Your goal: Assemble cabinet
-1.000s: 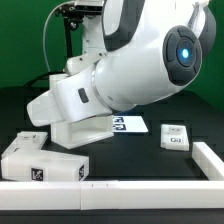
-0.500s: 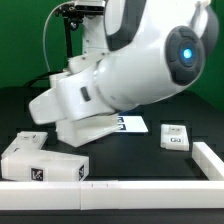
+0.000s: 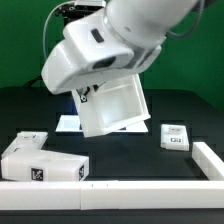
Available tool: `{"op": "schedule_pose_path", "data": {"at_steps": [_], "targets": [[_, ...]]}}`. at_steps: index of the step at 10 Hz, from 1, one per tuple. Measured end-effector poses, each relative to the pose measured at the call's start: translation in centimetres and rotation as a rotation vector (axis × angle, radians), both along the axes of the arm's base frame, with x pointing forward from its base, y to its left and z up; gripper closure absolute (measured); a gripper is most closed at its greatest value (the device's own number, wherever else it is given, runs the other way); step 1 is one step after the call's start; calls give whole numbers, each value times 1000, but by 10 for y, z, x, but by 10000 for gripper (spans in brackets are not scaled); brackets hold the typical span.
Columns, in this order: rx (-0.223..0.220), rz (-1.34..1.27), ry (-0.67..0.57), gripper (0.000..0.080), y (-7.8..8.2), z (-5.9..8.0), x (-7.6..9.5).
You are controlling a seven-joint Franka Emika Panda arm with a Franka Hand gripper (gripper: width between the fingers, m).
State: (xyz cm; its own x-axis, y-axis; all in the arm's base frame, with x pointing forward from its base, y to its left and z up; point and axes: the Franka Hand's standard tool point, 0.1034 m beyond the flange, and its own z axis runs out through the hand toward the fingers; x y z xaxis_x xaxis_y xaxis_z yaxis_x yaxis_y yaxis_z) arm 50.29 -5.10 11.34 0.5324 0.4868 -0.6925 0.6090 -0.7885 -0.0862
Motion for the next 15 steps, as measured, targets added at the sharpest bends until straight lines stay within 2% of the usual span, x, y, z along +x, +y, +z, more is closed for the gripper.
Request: {"op": "schedule_pose_path", "data": {"at_steps": [1, 2, 3, 4, 5, 8, 10, 12, 13, 14, 15], "targets": [[13, -3, -20, 696, -2, 1, -4], [49, -12, -76, 696, -2, 1, 3], [87, -44, -130, 696, -2, 14, 23], [154, -55, -220, 696, -6, 22, 49], [193, -34, -270, 696, -13, 27, 58], [275, -40, -435, 696, -19, 25, 63], [275, -166, -592, 696, -14, 18, 76], [241, -378, -742, 696, 4, 9, 89], [248, -430, -812, 696, 14, -2, 94], [274, -427, -917, 696, 17, -13, 94], [278, -418, -955, 696, 13, -21, 86]]}}
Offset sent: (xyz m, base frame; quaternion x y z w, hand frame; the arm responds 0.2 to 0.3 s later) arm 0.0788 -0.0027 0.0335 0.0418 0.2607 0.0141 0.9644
